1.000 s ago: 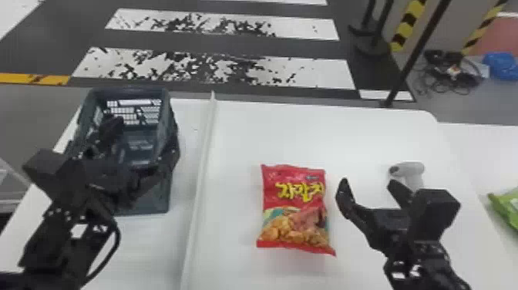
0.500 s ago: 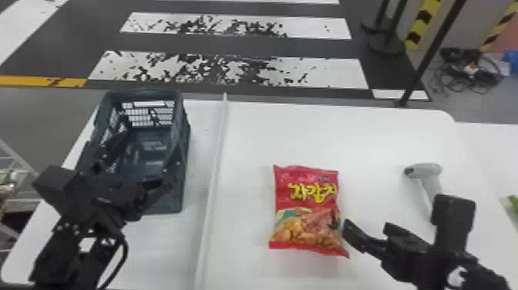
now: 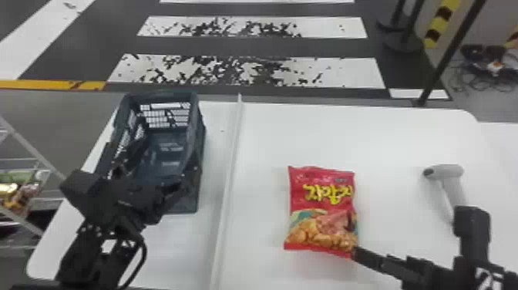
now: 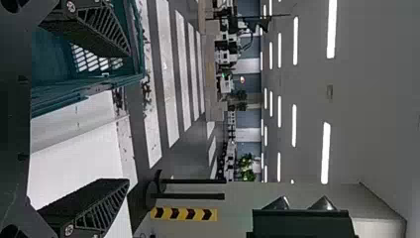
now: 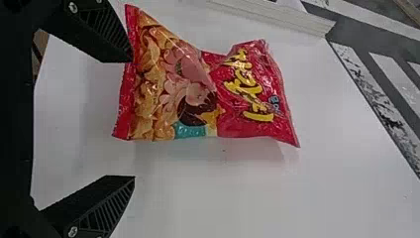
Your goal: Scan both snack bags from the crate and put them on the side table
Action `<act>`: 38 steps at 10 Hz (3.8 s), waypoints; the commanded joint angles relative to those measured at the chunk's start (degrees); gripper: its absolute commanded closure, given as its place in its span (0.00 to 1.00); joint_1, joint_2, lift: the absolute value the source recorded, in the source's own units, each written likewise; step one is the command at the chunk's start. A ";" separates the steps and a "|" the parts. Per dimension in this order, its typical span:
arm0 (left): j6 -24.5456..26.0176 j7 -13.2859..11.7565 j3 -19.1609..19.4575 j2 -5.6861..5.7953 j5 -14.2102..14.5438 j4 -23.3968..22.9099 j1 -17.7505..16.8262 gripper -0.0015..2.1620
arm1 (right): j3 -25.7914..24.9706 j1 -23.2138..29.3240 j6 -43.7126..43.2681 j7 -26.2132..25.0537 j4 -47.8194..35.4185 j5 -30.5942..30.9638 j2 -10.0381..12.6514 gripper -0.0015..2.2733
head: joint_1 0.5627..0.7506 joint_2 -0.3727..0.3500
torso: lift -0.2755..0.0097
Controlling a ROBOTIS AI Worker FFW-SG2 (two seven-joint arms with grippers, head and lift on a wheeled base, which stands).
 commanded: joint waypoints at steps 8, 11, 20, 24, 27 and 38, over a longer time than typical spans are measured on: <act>0.16 -0.27 -0.01 0.27 -0.08 0.16 0.36 0.05 | -1.41 -10.78 7.94 2.10 14.53 -5.28 -0.12 0.04 | 0.70 0.64 | 0.66; 0.34 -0.36 -0.01 0.44 -0.08 0.07 0.44 0.05 | 0.88 -14.38 8.30 2.10 18.48 -4.32 -0.21 0.06 | 0.70 0.66 | 0.66; 0.34 -0.27 0.17 0.70 0.01 0.77 0.36 0.05 | -0.53 -13.41 4.08 3.51 15.41 -3.61 0.15 0.99 | 0.70 0.67 | 0.66; 0.51 -0.27 0.25 0.70 0.01 0.69 0.44 0.05 | 7.03 -11.39 5.84 0.70 -4.46 20.56 -0.91 0.99 | 0.70 0.60 | 0.66; 0.51 -0.27 0.34 0.79 0.01 0.60 0.53 0.05 | 31.82 -12.98 7.42 -4.66 -7.18 59.40 -8.29 0.99 | 0.70 0.49 | 0.66; 0.86 -0.27 1.05 1.41 0.45 0.77 0.18 0.05 | 70.93 -22.20 3.20 0.35 26.04 115.30 -17.70 0.95 | 0.70 0.51 | 0.66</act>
